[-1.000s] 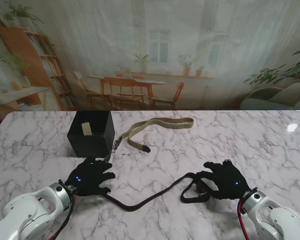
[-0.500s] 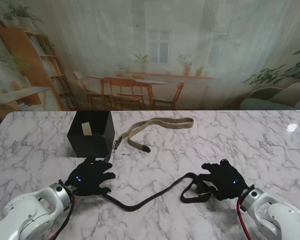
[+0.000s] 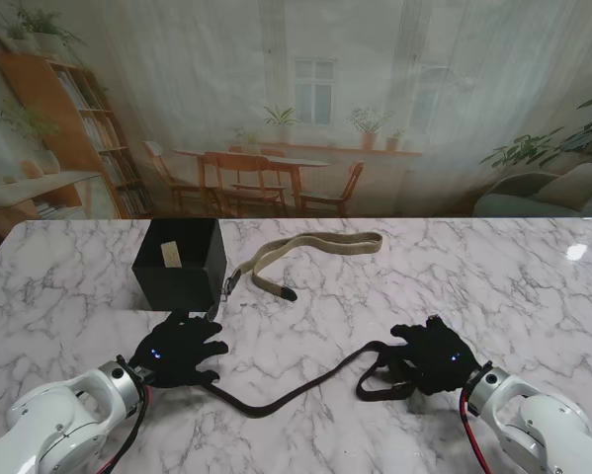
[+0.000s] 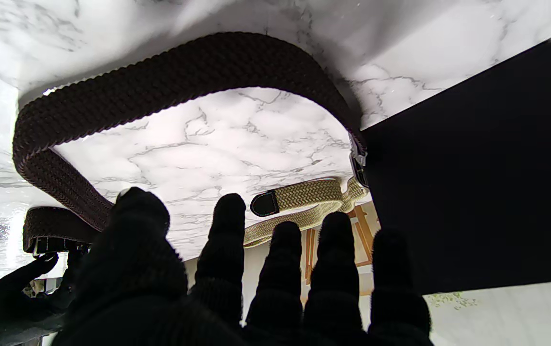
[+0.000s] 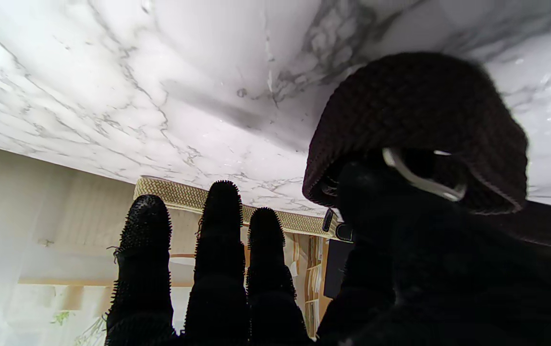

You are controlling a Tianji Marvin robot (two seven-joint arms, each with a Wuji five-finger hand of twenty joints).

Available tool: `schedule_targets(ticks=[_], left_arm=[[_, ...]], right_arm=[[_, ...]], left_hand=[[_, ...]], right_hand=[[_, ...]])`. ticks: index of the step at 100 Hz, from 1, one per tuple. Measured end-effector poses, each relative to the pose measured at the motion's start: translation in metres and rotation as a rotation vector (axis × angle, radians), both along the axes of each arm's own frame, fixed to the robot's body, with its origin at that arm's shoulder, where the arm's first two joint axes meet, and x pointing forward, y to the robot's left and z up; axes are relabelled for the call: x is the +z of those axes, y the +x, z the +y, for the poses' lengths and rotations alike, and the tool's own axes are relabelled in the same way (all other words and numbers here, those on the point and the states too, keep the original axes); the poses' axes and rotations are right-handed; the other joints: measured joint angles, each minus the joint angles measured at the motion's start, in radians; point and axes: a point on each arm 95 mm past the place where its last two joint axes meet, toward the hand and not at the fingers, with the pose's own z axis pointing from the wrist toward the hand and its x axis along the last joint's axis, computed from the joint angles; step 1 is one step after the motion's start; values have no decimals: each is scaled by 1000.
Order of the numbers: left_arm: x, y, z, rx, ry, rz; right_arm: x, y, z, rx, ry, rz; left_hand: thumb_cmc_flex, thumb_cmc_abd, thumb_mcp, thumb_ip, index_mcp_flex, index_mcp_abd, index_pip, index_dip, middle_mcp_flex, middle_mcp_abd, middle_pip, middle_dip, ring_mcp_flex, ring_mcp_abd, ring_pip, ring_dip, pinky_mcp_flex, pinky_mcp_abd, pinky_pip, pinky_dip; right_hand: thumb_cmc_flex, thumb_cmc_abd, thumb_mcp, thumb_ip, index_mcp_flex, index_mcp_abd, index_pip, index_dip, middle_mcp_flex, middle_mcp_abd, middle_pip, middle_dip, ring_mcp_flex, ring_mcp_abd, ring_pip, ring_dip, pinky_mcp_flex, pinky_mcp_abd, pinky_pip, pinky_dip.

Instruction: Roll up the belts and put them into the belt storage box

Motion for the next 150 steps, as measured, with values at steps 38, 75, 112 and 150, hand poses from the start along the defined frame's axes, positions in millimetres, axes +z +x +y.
schedule_targets(ticks=[38,75,112,150], left_arm=[[-1,0,-1,-1,-2,2],[-1,1,-2,-2,-7,7],[-4,1,-5,2,2,53],[-21,7,-26,-69,48,193]], right_arm=[[-8,4,7,19,27,21],[-11,9,10,67,144,-61],[-12,13,13,64,187,-58],[-13,12,13,63,182,-62]], left_hand=[[0,0,0,0,0,0,0,0,0,0,0,0,0,0,0,0,0,0,0,0],[0,7,0,0,0,0,0,7,-1,0,0,0,0,0,0,0,-1,0,0,0],[0,15,0,0,0,2,1,9,-1,1,0,0,0,1,0,0,-2,0,0,0],[-135,-92,-16,0,-184,7,-191,-151,-124,11,-104,-90,-16,4,-17,-17,-11,11,-63,0]], right_hand=[[-89,-61,-157,-158,161,-13,294,0,38,-80,-2,-2,23,-7,0,-1,2,-1,0,-3],[-116,-101,-196,-182,396,39,417,-173,376,-337,-1,1,101,-99,1,-1,34,-22,29,-13],[-100,-135,-184,-182,413,51,433,-160,625,-262,106,200,237,-103,17,22,66,-31,42,-62],[-100,-135,-184,-182,414,51,434,-159,598,-239,82,189,237,-103,18,24,66,-31,42,-66]])
